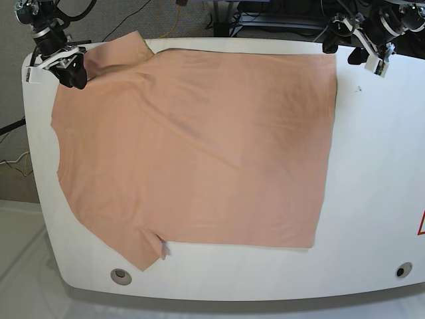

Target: Fold the T-shirt properly

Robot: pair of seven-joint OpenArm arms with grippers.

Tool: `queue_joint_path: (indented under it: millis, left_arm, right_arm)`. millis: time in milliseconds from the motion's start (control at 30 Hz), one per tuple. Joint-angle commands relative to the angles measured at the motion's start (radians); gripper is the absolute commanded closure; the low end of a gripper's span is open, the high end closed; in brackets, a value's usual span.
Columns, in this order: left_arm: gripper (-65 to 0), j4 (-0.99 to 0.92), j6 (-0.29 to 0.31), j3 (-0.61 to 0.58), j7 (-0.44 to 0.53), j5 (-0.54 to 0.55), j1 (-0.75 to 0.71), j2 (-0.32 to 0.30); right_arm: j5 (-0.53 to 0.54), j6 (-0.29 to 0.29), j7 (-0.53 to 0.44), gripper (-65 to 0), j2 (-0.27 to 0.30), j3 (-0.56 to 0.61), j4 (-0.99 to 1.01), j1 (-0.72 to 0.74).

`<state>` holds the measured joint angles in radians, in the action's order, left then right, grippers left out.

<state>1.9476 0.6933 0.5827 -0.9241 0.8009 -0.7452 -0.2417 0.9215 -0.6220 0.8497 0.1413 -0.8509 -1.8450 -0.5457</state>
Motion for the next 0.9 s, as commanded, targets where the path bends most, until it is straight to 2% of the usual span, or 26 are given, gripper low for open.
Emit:
queue_joint_path:
  millis: [0, 67, 400, 733, 800, 867]
  left_arm:
    - [-44.6, 0.009, 0.005, 0.003, 0.019, 0.014, 0.003, -0.010]
    - [-44.5, -0.006, 0.005, -0.006, 0.018, 0.005, 0.022, -0.008]
    - [-44.4, -0.022, 0.005, -0.013, 0.011, -0.005, 0.039, -0.004]
    - [-43.8, -0.060, 0.005, -0.033, -0.014, -0.014, 0.081, 0.000]
    - [-42.1, -0.072, 0.005, -0.040, -0.025, -0.017, 0.088, 0.000]
    - [-33.8, -0.110, 0.005, -0.065, -0.033, -0.033, 0.088, 0.001]
  right_arm:
    - [0.021, -0.008, -0.017, -26.1, 0.013, -0.007, -0.019, -0.003]
    - [0.018, -0.007, -0.016, -28.4, 0.010, -0.009, -0.023, -0.003]
    - [0.014, -0.015, -0.016, -30.0, 0.009, -0.007, -0.026, -0.005]
    - [0.007, -0.050, -0.031, -31.5, 0.006, -0.035, -0.032, 0.003]
    - [0.004, -0.067, -0.035, -30.5, 0.005, -0.047, -0.032, 0.005]
    - [0.002, -0.076, -0.046, -20.8, 0.005, -0.068, -0.027, 0.013]
